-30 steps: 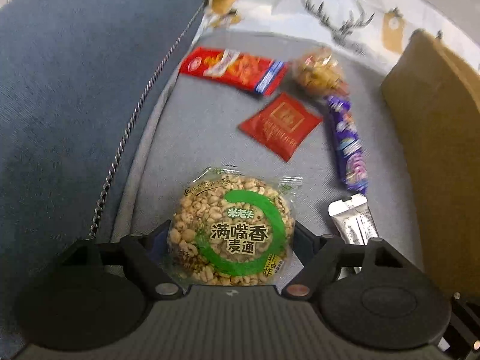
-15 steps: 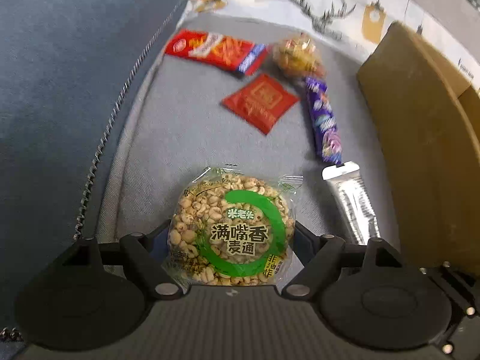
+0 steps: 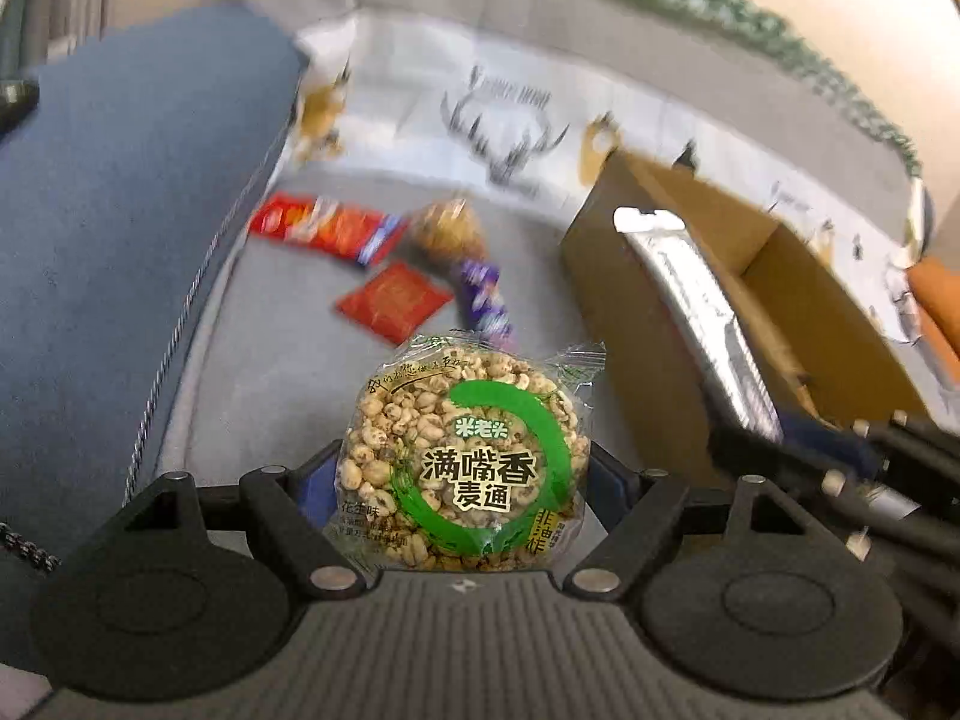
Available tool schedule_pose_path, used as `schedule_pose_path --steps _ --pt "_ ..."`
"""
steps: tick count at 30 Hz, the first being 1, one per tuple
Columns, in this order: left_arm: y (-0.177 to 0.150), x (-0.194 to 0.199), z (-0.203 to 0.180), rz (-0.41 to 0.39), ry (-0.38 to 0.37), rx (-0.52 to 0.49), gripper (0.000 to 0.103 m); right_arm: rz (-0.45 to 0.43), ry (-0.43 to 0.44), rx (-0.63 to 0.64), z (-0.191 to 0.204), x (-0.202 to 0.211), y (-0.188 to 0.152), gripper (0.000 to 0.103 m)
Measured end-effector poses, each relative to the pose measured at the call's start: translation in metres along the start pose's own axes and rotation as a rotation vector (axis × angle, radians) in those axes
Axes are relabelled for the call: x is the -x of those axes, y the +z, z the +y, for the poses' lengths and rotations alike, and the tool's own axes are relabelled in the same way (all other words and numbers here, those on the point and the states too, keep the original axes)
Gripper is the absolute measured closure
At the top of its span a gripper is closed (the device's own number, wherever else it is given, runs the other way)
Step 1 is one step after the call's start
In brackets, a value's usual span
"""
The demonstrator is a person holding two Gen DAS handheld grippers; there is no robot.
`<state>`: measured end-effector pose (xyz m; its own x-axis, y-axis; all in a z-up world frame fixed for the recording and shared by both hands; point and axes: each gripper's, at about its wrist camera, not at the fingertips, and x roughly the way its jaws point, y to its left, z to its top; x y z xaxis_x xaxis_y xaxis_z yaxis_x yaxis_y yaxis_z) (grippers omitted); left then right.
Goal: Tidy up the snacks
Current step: 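Lift both held snacks and carry them over the cardboard box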
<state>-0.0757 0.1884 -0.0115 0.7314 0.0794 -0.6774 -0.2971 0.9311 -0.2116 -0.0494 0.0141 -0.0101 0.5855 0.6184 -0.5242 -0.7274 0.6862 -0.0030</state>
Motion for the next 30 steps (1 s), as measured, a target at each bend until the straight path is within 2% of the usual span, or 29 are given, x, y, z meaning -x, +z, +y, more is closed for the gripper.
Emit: schedule_pose_path --steps 2,8,16,22,26,30 --pt "-0.002 0.005 0.000 -0.037 -0.013 -0.003 0.019 -0.029 -0.010 -0.008 -0.005 0.011 0.005 0.082" --pt "-0.006 0.011 -0.011 -0.055 -0.003 -0.060 0.019 -0.117 -0.067 -0.053 -0.041 0.045 0.018 0.082" --pt "-0.016 0.024 -0.029 -0.122 -0.040 -0.177 0.019 -0.198 -0.183 -0.132 -0.125 0.077 0.031 0.082" --pt "-0.015 0.011 -0.037 -0.089 -0.021 -0.208 0.019 -0.242 -0.264 -0.130 -0.185 0.086 0.037 0.082" --pt "-0.014 0.007 -0.034 -0.072 -0.002 -0.196 0.019 -0.276 -0.280 -0.150 -0.212 0.081 0.037 0.082" --pt "-0.013 0.004 -0.033 -0.062 0.019 -0.191 0.019 -0.303 -0.280 -0.232 -0.228 0.078 0.024 0.082"
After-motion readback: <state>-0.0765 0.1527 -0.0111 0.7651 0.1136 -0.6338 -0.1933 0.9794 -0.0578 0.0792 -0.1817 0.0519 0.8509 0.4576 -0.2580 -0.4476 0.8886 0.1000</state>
